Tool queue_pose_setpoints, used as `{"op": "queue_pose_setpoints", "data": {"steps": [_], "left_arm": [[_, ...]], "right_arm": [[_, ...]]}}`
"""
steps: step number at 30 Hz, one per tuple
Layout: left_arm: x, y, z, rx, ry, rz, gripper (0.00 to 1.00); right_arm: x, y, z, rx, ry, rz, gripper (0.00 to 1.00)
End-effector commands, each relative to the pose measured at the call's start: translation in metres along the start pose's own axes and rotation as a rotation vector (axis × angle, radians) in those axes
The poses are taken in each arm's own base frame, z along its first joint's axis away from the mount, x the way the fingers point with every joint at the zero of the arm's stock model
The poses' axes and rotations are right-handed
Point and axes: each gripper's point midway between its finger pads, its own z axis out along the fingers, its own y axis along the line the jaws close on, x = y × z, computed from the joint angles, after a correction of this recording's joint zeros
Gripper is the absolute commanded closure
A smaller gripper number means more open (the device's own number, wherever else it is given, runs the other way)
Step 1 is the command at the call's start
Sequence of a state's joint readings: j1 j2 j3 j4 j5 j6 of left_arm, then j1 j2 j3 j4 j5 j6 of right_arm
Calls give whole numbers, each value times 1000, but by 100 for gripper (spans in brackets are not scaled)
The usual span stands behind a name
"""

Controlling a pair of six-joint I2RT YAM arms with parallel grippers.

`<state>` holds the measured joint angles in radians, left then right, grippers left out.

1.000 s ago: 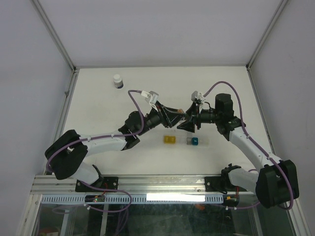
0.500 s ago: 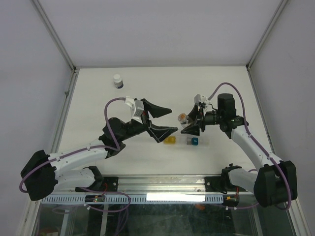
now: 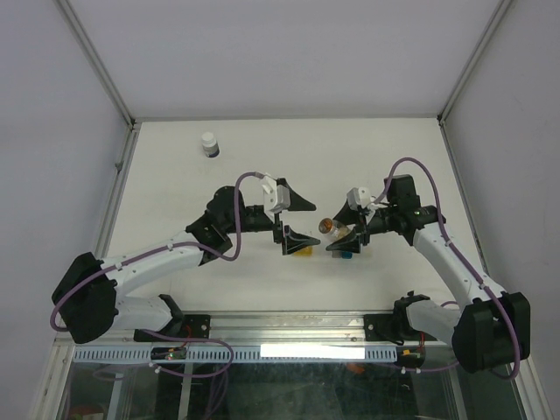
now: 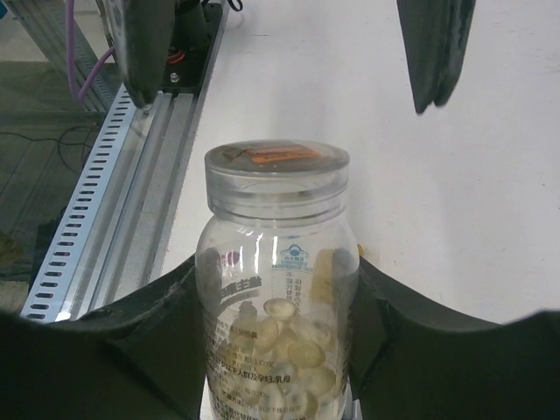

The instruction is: Sort the pills into containers

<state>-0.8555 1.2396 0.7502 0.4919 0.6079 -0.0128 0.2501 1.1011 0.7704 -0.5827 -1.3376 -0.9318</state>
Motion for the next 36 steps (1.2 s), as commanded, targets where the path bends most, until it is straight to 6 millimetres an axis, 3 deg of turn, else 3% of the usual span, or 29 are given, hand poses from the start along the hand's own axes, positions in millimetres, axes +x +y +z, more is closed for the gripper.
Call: {"op": "queue_pose_setpoints", "data": {"steps": [1, 11, 30, 36], "left_arm": [[-16, 0, 12, 81, -25, 134, 12], [-12, 5, 26, 99, -35, 105, 30], [-10, -3, 35, 92, -46, 101, 34], [-10, -5, 39, 97, -44, 97, 40]], "right_arm": [[-19, -1, -3, -7, -23, -118, 100], [-18, -2, -3, -8, -22, -115, 100], [-18, -2, -3, -8, -22, -109, 100], [-17, -2, -3, -8, -21, -105, 100]]}}
